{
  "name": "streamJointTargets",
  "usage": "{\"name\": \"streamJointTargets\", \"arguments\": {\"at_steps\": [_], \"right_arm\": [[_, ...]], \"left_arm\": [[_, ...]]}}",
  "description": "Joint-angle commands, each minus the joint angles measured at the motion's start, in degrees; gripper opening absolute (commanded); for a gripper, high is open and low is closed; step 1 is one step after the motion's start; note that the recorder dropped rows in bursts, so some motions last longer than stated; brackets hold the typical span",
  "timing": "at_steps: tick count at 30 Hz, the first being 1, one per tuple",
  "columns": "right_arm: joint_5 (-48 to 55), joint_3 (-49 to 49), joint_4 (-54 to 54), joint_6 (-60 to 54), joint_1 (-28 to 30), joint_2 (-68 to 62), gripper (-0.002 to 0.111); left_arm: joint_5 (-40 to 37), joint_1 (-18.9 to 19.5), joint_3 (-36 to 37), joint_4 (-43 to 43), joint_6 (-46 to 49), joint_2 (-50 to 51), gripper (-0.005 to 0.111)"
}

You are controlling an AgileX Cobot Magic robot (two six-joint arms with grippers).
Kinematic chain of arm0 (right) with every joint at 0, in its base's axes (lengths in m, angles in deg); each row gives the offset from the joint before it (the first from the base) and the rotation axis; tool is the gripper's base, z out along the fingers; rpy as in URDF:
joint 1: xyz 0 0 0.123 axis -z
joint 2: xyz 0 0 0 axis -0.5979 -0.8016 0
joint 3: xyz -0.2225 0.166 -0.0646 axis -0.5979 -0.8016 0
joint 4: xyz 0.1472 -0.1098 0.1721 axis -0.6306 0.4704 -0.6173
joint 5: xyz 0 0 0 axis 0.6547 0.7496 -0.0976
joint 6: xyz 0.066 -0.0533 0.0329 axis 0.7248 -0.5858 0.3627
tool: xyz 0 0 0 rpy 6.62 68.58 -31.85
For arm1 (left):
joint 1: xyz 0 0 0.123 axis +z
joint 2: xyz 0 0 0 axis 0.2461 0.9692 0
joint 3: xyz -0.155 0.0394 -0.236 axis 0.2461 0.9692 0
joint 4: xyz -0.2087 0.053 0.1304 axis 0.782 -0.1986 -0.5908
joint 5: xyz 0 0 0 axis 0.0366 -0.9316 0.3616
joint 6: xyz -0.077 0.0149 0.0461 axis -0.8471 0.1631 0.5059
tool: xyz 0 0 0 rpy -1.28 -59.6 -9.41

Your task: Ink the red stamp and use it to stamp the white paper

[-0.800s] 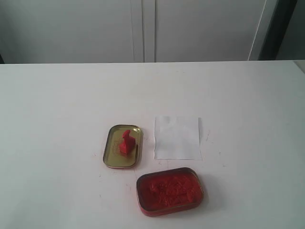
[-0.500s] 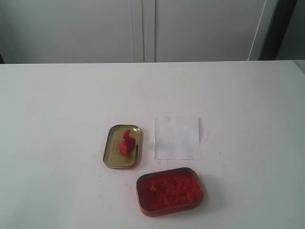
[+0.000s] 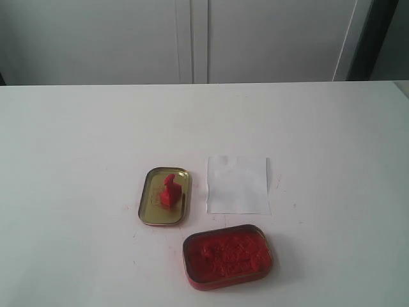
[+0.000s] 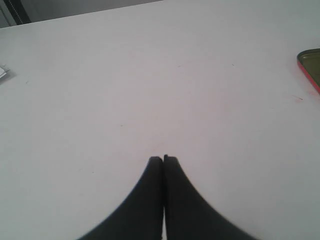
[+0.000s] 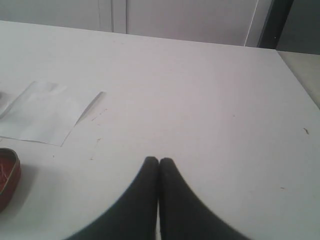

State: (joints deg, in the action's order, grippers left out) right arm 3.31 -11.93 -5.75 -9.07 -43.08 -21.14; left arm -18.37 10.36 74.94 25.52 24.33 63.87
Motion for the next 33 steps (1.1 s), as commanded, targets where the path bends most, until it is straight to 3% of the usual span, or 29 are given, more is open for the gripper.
{"name": "streamJointTargets", "arguments": {"at_steps": [1,15,33], "right_arm": [[-3.8,-0.3,0.1,0.5,0.4,0.2,0.000],[-26.1,-0.3,0.1,0.5,0.4,0.2,0.000],[-27.0,-0.3,0.1,0.5,0.4,0.2,0.000]], "left_arm": [[-0.1,0.0,0.2,0.1,0.2,-0.2,0.000],[-0.1,0.0,0.2,0.1,0.2,-0.2,0.000],[-0.1,0.0,0.2,0.1,0.2,-0.2,0.000]]}}
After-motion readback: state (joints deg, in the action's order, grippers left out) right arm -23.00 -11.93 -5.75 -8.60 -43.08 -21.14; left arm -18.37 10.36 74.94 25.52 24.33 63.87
